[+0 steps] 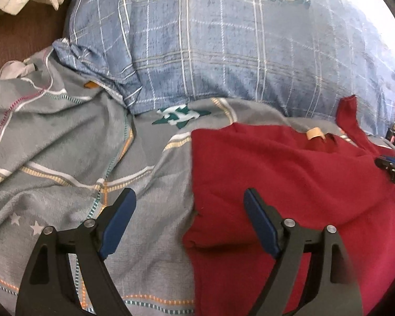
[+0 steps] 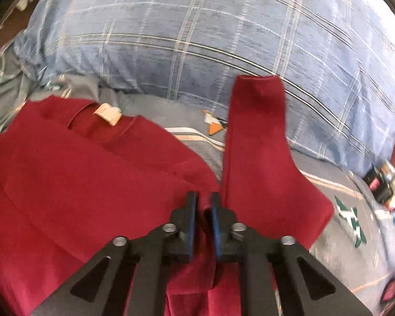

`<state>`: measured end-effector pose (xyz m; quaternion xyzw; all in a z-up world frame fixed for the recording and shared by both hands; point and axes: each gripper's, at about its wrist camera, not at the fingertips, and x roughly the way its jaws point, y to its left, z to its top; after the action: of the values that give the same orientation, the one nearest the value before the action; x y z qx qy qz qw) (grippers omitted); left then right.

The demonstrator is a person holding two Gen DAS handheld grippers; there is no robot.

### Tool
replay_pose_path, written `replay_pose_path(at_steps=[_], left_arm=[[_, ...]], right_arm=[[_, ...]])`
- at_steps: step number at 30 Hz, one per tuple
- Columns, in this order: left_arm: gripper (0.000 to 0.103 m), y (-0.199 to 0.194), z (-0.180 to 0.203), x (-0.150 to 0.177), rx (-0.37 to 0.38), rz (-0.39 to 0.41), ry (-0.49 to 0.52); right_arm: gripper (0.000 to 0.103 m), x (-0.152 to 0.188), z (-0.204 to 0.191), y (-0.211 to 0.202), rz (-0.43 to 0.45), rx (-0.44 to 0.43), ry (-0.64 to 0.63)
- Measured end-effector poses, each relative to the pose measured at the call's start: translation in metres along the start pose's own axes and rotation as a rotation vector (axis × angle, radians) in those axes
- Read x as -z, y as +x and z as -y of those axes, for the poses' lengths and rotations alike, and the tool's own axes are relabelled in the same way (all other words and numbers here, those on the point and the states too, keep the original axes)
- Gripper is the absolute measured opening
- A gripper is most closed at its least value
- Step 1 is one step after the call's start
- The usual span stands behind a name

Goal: Fold small clothes

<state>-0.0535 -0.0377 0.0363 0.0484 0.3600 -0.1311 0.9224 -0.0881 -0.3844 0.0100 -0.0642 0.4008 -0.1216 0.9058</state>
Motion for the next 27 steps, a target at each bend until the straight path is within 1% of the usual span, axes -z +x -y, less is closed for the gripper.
replay_pose_path(at_steps=[2,3,5,6,7,9,10,11,12,14,16,17,18,20,22,24,27], left_arm=[[0.084,-0.001,0.004,-0.003,0.027,0.008,-0.001],[0.084,0.0,0.007,-0.003,0.034,0.005,0.002],[0.084,0.007,0.016,-0.004,0.047,-0.018,0.022],[0.084,0.011,0.022,-0.003,0.051,-0.034,0.04],[0.084,0.016,0.029,-0.001,0.05,-0.049,0.062],[0.084,0.025,0.04,0.004,0.04,-0.09,0.112],[0.084,0.03,0.044,0.007,0.031,-0.116,0.137],[0.085,0.035,0.048,0.011,0.016,-0.128,0.157],[0.085,0.034,0.048,0.011,0.019,-0.116,0.152],[0.085,0.033,0.045,0.008,0.034,-0.135,0.133],[0.085,0.029,0.041,0.005,0.039,-0.124,0.11],[0.085,0.022,0.039,0.002,0.038,-0.101,0.092],[0.085,0.018,0.037,0.0,0.035,-0.092,0.082],[0.085,0.007,0.036,-0.006,0.027,-0.084,0.058],[0.085,0.003,0.04,-0.012,0.026,-0.113,0.051],[0.085,0.004,0.046,-0.017,0.057,-0.129,0.05],[0.085,0.008,0.059,-0.023,0.078,-0.13,0.032]], right_arm=[[0.039,0.004,0.007,-0.018,0.039,-0.012,0.039],[0.039,0.005,0.009,-0.025,0.053,-0.03,0.054],[0.04,0.007,0.01,-0.039,0.078,-0.1,0.075],[0.04,0.009,0.007,-0.04,0.068,-0.147,0.073],[0.04,0.01,0.005,-0.035,0.047,-0.177,0.074],[0.04,0.013,0.0,-0.02,0.007,-0.202,0.088],[0.04,0.017,-0.003,-0.005,-0.032,-0.209,0.094],[0.041,0.019,-0.005,0.001,-0.035,-0.206,0.091],[0.043,0.018,-0.008,-0.002,-0.014,-0.2,0.082],[0.044,0.013,-0.01,-0.006,-0.035,-0.2,0.065],[0.044,0.009,-0.004,-0.013,-0.025,-0.201,0.071],[0.049,0.007,0.001,-0.02,-0.004,-0.201,0.076],[0.058,0.007,0.004,-0.025,0.014,-0.202,0.083],[0.065,0.002,0.02,-0.038,0.058,-0.183,0.115],[0.065,-0.006,0.036,-0.041,0.079,-0.155,0.14],[0.065,-0.016,0.049,-0.036,0.081,-0.126,0.161],[0.065,-0.035,0.063,-0.011,0.042,-0.109,0.198]])
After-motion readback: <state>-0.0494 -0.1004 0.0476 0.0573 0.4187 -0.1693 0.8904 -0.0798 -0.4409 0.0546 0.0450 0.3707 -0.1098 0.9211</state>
